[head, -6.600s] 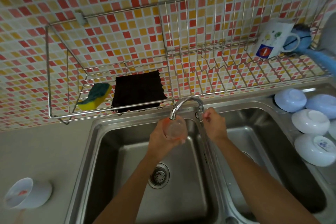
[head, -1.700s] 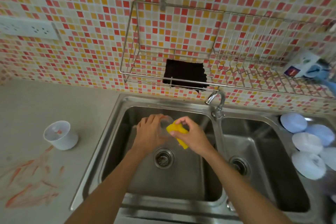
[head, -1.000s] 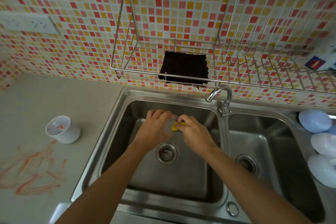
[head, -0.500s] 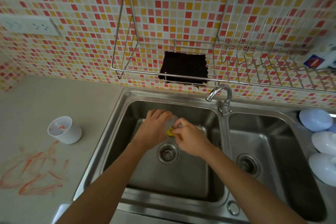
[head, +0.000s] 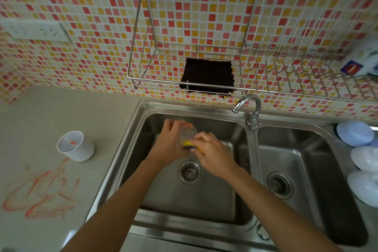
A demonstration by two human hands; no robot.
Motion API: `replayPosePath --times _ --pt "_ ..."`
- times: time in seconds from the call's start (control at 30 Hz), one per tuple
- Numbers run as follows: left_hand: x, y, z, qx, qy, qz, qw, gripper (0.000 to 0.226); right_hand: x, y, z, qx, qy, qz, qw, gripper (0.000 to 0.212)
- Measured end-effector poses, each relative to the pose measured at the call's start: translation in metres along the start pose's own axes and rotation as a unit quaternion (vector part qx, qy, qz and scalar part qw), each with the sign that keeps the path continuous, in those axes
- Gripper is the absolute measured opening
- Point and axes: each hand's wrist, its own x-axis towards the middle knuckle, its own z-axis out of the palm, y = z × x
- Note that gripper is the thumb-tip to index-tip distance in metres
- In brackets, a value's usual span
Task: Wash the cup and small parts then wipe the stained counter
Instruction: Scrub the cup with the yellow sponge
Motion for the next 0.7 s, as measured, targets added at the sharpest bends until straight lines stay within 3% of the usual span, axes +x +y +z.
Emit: replayPosePath --times 0.2,0.27,0.33,0.47,0.53,0.6,0.7 --pt "0.002 0.001 -0.007 0.112 0.022 0.046 0.992 0.075 0.004 0.001 -0.001 0.044 -0.03 -0.008 0.999 0.029" --pt "0.005 -0.001 -0.01 0.112 0.008 0.039 0.993 0.075 0.004 0.005 -0.004 0.002 -0.032 -0.047 0.998 0.033" --pt "0.008 -0.003 -0.011 0.108 -0.003 0.085 0.99 0.075 0.008 0.014 -0.008 -0.064 -0.021 -0.084 0.994 0.046" --pt "0.012 0.0 -0.012 0.122 -0.028 0.128 0.984 0.073 0.012 0.016 -0.009 -0.138 -0.005 -0.095 0.986 0.053" --pt "0.012 0.0 -0.011 0.128 -0.033 0.116 0.984 0.073 0.009 0.01 0.0 -0.095 0.012 -0.067 0.993 0.05" --pt "0.01 -0.001 -0.011 0.138 -0.043 0.103 0.984 0.075 0.005 -0.003 0.009 0.034 0.033 0.003 0.999 0.04" --pt "0.005 -0.006 -0.01 0.15 -0.06 0.089 0.983 0.081 0.0 -0.011 0.012 0.148 0.023 0.067 0.986 0.029"
